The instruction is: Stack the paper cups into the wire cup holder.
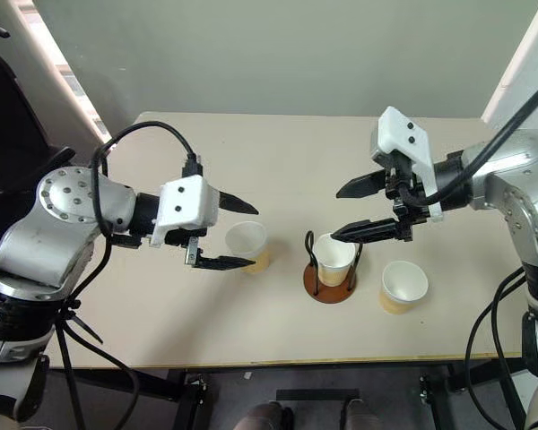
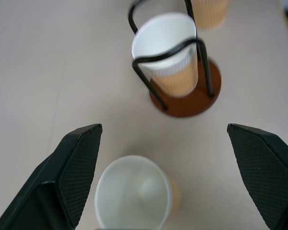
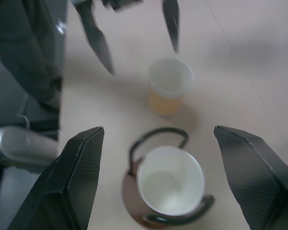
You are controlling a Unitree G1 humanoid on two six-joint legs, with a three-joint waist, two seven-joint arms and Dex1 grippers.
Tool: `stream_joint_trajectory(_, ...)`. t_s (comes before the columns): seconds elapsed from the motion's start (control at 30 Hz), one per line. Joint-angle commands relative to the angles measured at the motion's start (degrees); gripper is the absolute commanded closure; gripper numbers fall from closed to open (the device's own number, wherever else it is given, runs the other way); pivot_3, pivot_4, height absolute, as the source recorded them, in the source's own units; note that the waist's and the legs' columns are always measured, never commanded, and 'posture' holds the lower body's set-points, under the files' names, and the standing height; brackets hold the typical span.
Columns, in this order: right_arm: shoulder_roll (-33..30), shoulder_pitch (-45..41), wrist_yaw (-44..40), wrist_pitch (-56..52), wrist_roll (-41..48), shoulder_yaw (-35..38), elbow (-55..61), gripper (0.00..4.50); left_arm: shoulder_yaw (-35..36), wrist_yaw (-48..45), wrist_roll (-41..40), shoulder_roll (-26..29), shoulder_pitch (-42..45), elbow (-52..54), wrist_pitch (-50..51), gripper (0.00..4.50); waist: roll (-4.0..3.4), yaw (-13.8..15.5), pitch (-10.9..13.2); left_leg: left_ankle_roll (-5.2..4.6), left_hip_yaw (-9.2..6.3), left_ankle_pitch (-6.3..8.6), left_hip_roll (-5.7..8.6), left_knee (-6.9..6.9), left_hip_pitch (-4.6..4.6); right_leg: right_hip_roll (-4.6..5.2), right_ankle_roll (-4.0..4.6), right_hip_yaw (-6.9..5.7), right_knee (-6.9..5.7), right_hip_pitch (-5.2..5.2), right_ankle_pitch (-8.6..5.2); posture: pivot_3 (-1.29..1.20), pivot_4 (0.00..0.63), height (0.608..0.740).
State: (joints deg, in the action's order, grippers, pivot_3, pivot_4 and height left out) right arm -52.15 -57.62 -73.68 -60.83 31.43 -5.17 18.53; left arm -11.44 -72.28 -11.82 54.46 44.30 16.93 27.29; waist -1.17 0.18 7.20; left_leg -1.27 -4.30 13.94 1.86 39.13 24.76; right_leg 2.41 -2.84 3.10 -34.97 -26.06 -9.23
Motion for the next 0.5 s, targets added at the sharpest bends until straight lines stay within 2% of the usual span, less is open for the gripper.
stream_joint_trajectory(0.03, -0.4, -0.4, 1.3, -1.1, 3.6, 3.3, 1.6, 0.71, -2.6, 1.2, 6.3, 2.1, 1.1, 0.9, -1.9, 0.00, 0.00, 0.0, 0.0, 0.00, 0.00, 0.00, 0.00, 0.00, -0.02, 0.00, 0.00, 0.00, -0.02, 0.00, 0.00, 0.00, 0.150, 0.740)
stream_joint_trajectory(0.5, -0.7, -2.2, 4.6, -3.0, 10.2, 3.8, 0.9, 0.71, -8.5, 2.3, 18.0, -0.5, 1.3, -5.7, -4.8, 0.00, 0.00, 0.0, 0.0, -0.03, -0.02, 0.07, 0.00, -0.05, -0.06, 0.01, 0.03, 0.01, -0.05, 0.00, 0.00, 0.00, 0.150, 0.740)
